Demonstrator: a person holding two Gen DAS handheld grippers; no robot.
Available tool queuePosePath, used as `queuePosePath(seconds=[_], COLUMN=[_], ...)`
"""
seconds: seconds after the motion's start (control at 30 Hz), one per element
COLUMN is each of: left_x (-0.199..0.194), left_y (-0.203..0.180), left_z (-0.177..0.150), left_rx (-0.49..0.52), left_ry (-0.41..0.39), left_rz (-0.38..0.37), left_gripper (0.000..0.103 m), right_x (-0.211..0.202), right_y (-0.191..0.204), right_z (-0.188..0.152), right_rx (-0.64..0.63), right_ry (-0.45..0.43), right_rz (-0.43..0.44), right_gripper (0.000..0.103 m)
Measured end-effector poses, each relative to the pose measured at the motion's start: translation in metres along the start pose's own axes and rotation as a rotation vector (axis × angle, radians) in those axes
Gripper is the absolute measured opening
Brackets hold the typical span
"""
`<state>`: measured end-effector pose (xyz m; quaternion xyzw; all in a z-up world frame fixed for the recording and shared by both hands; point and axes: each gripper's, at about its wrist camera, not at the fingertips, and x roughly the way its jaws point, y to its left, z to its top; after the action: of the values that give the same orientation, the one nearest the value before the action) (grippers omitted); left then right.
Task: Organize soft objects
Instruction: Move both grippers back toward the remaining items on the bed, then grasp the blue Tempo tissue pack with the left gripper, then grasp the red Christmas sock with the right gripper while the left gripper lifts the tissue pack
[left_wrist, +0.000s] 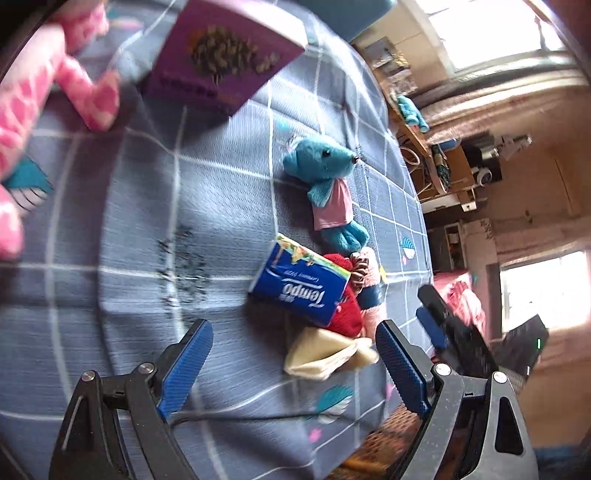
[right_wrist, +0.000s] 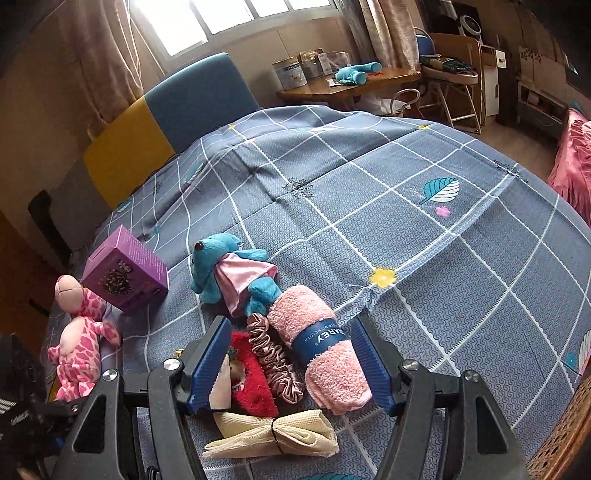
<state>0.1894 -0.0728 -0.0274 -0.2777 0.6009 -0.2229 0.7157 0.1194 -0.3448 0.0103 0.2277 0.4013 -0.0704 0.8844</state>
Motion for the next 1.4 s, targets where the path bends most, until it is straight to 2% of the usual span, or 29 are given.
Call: queuePosePath(seconds=[0.07, 0.2, 0.27, 0.4, 0.47, 0.57, 0.63, 0.7, 0.8, 0.87, 0.93, 1.07, 1.13, 1.23, 1.4], left_x=[0.015, 0.039, 0.047, 0.056, 0.057, 0.06, 0.062, 0.064, 0.072, 0.074, 0.069, 0.044, 0.028, 0.003, -0.024], left_y=[-0.001, -0.004, -0.006, -0.009, -0.01, -0.012, -0.005, -0.004, -0.014, -0.025, -0.032, -0.026, -0.021, -0.008, 0.027], left_z=[0.006, 0.016, 0.019, 0.025, 0.027, 0.031, 0.033, 0.039, 0.046, 0.047, 0.045, 0.041, 0.039, 0.027, -0.002], left_rx=[-0.072, -0.173, -0.218, -0.283, -0.291, -0.281, -0.331, -0.338, -0.284, -0.194, -0.112, -0.023, 0.059, 0.172, 0.305], left_ry=[0.029, 0.059, 0.06, 0.03, 0.009, 0.007, 0.007, 0.008, 0.039, 0.042, 0.025, -0.048, -0.051, -0.061, -0.01], left_rz=[-0.025, -0.013, -0.013, 0.034, 0.068, 0.097, 0.102, 0.139, 0.211, 0.258, 0.248, 0.217, 0.212, 0.268, 0.367], left_gripper=[0.09, 0.09, 0.09, 0.089, 0.085, 0.084, 0.085, 0.086, 0.083, 0.069, 0.064, 0.062, 0.062, 0.062, 0.061], right_x=[-0.001, -0.001, 0.0, -0.001, 0.0, 0.001, 0.002, 0.002, 0.002, 0.003, 0.004, 0.004, 0.003, 0.005, 0.001], right_y=[-0.003, -0.007, -0.007, -0.007, -0.009, -0.012, -0.013, -0.012, -0.013, -0.014, -0.015, -0.022, -0.025, -0.036, -0.056], right_z=[0.001, 0.002, 0.001, 0.001, 0.001, 0.001, 0.001, 0.001, 0.0, 0.0, 0.0, 0.001, 0.002, 0.002, 0.002], right_rx=[0.015, 0.042, 0.047, 0.058, 0.07, 0.09, 0.098, 0.101, 0.103, 0.107, 0.116, 0.148, 0.168, 0.233, 0.334], right_ry=[-0.003, 0.008, 0.014, 0.016, 0.021, 0.034, 0.04, 0.044, 0.047, 0.048, 0.051, 0.049, 0.045, 0.053, 0.025], right_rz=[0.013, 0.05, 0.07, 0.091, 0.1, 0.118, 0.124, 0.128, 0.132, 0.13, 0.133, 0.15, 0.158, 0.171, 0.157], right_gripper=[0.068, 0.068, 0.069, 0.069, 0.069, 0.069, 0.069, 0.069, 0.069, 0.069, 0.069, 0.069, 0.069, 0.069, 0.069])
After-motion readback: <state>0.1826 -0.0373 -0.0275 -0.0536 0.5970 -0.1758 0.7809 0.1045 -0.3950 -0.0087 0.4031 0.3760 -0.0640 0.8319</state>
